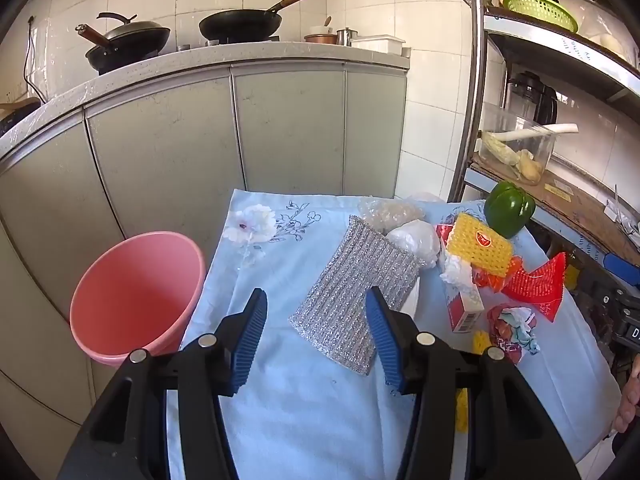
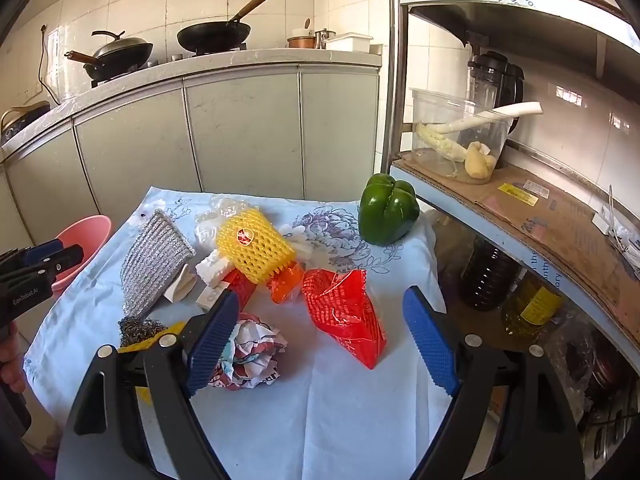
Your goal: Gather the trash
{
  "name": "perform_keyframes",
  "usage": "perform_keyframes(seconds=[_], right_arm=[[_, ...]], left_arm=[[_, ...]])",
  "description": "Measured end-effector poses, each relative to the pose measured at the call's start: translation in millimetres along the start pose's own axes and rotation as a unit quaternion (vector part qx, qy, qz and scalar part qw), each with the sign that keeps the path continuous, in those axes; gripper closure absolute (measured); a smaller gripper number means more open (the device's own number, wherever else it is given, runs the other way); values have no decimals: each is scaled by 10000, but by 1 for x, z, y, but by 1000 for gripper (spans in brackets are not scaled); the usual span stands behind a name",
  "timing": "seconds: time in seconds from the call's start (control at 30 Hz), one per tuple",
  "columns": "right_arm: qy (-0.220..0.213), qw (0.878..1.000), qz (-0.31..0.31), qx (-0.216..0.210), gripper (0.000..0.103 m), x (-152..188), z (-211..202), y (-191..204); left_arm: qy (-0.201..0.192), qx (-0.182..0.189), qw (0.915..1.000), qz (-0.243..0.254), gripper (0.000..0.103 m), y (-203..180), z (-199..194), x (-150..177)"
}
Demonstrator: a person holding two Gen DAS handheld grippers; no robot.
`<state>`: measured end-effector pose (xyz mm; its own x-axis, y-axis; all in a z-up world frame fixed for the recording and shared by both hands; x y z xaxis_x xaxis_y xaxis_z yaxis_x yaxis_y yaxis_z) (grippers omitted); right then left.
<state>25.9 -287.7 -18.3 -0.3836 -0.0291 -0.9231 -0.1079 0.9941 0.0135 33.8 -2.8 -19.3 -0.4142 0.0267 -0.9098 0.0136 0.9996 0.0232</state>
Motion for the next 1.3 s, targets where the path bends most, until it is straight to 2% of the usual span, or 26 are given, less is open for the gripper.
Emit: perform_keyframes(seconds=[0.57, 0.6, 1.3], right_arm=[[-27, 10000, -1, -46, 19, 2, 0, 2], [-27, 10000, -2, -45, 19, 3, 0, 2], [-19, 10000, 4, -49, 19, 4, 1, 2]], left_arm=[[-17, 41, 10000, -6, 50, -6, 8, -6], [-35, 35, 10000, -3, 49, -1, -1, 0], [-14, 53, 10000, -16, 48, 1, -1, 0]])
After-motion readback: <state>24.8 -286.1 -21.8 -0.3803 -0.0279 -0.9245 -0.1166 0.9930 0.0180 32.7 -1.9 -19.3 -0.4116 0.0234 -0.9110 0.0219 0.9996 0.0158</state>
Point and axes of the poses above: each gripper's, at about its wrist camera, not at the fingertips, and z roughly the way its jaws point, y to its left, x to its underside, the point moved 4 cm from there along z, roughly the way its jaws point, and after that the axes turned 12 degrees about -y, right-handed, at the moved point
